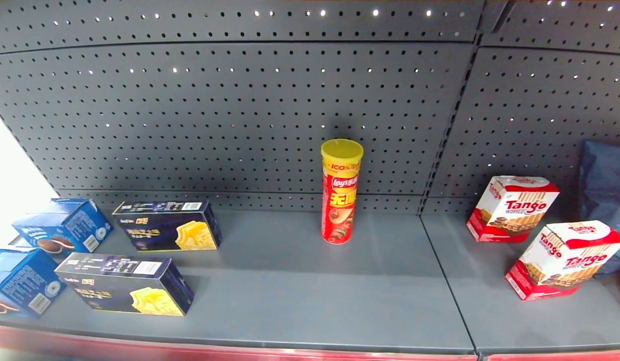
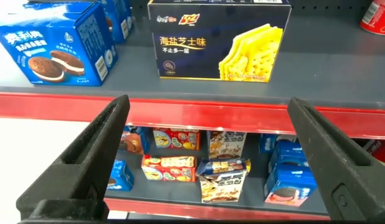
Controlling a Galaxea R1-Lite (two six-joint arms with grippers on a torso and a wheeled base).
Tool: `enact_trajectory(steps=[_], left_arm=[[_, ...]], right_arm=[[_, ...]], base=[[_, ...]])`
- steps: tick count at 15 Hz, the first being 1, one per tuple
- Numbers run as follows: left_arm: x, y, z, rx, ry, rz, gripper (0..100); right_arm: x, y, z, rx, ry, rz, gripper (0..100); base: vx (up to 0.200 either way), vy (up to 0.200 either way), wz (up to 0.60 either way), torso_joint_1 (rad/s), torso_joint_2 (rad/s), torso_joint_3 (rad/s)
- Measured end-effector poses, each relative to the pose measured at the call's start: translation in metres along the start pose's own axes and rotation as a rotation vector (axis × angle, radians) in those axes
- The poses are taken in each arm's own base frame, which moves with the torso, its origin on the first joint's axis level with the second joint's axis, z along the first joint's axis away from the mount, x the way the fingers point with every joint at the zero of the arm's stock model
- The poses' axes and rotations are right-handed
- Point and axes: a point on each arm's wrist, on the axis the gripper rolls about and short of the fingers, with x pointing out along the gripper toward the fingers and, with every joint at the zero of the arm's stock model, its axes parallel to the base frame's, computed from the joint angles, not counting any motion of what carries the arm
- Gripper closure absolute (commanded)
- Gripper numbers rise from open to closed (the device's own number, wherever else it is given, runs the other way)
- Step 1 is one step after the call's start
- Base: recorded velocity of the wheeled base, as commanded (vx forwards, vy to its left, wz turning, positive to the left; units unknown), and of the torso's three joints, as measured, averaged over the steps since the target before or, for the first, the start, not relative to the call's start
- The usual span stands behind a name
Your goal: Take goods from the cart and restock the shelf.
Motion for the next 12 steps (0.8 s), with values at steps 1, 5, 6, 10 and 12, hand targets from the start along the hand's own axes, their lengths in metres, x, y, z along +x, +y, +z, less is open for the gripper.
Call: enact_trajectory(steps=[1, 5, 6, 10, 12], left_arm=[[0.0, 0.0, 0.0, 0.0, 0.0, -0.001, 0], [0.0, 0.0, 0.0, 0.0, 0.0, 0.0, 0], [0.0, 0.0, 0.0, 0.0, 0.0, 0.0, 0], [0.0, 0.0, 0.0, 0.0, 0.0, 0.0, 0], [0.0, 0.0, 0.0, 0.0, 0.0, 0.0, 0]], right_arm=[[-0.001, -0.001, -0.003, -0.001, 0.003, -0.035, 100], [-0.003, -0.003, -0.012, 0.001, 0.011, -0.147, 100], [-0.003, -0.004, -0.013, 0.002, 0.012, -0.193, 100], [-0.007, -0.005, 0.002, -0.004, -0.047, -0.1, 100], [-0.008, -0.005, 0.005, 0.003, -0.063, -0.046, 100]], base=[[0.0, 0.0, 0.0, 0.0, 0.0, 0.0], [0.0, 0.0, 0.0, 0.0, 0.0, 0.0], [0.0, 0.0, 0.0, 0.0, 0.0, 0.0], [0.0, 0.0, 0.0, 0.0, 0.0, 0.0], [0.0, 0.0, 0.0, 0.0, 0.0, 0.0]])
